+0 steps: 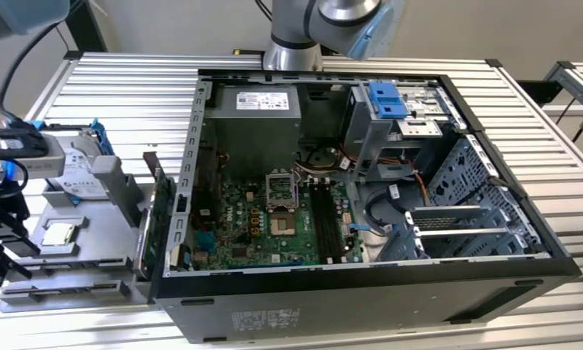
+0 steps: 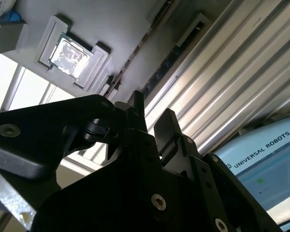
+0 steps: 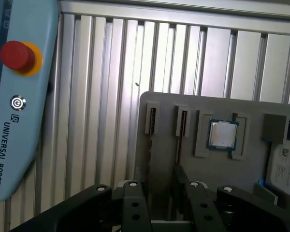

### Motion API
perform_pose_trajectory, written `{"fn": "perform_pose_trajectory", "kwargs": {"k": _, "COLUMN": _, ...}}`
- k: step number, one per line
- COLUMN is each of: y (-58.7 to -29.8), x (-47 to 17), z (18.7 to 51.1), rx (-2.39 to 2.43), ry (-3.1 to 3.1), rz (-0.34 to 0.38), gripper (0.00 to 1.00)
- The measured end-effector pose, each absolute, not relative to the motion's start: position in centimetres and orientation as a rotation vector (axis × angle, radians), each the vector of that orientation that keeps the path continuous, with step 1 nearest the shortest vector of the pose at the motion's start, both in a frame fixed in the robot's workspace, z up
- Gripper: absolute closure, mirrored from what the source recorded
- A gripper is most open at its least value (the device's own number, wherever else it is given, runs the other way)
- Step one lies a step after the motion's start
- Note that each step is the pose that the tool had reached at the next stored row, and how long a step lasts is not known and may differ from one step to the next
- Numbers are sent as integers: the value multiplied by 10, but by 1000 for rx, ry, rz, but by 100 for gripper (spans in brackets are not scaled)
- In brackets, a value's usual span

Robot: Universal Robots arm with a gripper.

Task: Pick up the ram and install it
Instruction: 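Pick up the ram and move it above insertion slot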

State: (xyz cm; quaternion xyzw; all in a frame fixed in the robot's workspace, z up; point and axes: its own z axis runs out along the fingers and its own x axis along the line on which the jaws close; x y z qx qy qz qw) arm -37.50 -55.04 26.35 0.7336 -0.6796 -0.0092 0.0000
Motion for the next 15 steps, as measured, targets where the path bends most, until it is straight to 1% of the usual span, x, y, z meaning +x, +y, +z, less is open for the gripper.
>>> {"fn": "perform_pose_trajectory", "kwargs": {"k": 15, "y": -557, "x": -376, "z": 239, "rx": 2313, "ry": -2125, "rz": -29, "gripper": 0}}
